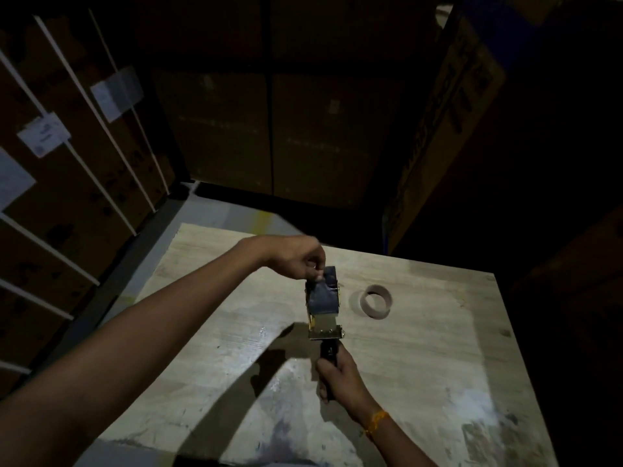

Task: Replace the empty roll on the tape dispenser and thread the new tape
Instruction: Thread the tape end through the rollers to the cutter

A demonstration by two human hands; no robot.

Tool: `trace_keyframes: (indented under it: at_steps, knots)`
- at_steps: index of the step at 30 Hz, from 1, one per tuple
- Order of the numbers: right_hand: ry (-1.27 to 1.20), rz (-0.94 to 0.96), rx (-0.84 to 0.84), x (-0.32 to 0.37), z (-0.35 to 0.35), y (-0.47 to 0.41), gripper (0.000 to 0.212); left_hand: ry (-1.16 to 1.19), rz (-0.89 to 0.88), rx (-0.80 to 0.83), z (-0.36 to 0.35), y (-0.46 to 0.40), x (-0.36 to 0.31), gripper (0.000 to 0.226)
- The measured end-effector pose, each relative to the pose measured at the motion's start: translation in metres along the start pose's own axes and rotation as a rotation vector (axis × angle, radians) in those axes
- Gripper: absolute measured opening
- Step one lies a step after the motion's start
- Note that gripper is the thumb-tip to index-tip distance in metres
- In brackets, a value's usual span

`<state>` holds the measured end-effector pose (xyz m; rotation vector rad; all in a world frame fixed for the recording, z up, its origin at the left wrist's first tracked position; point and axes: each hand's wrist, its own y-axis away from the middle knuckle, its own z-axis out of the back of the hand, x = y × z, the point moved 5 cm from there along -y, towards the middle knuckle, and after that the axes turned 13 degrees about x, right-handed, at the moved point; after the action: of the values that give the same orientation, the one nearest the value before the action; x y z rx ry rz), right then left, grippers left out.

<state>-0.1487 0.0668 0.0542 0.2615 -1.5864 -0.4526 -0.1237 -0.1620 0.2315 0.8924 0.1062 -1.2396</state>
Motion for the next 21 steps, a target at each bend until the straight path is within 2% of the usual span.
trace_keyframes:
  at_steps: [6, 14, 21]
  knots:
    - [-0.006, 0.102, 0.005, 0.02, 0.001, 0.005, 0.018, -0.009, -0.036, 0.009, 0.016, 0.008, -0.018, 0.017]
    - [0.013, 0.113, -0.028, 0.029, 0.006, 0.003, 0.021, -0.105, -0.032, -0.034, 0.036, 0.014, -0.029, 0.017]
    - [0.066, 0.117, -0.052, 0.028, 0.014, 0.003, 0.012, -0.097, -0.002, -0.075, 0.048, 0.01, -0.022, 0.017]
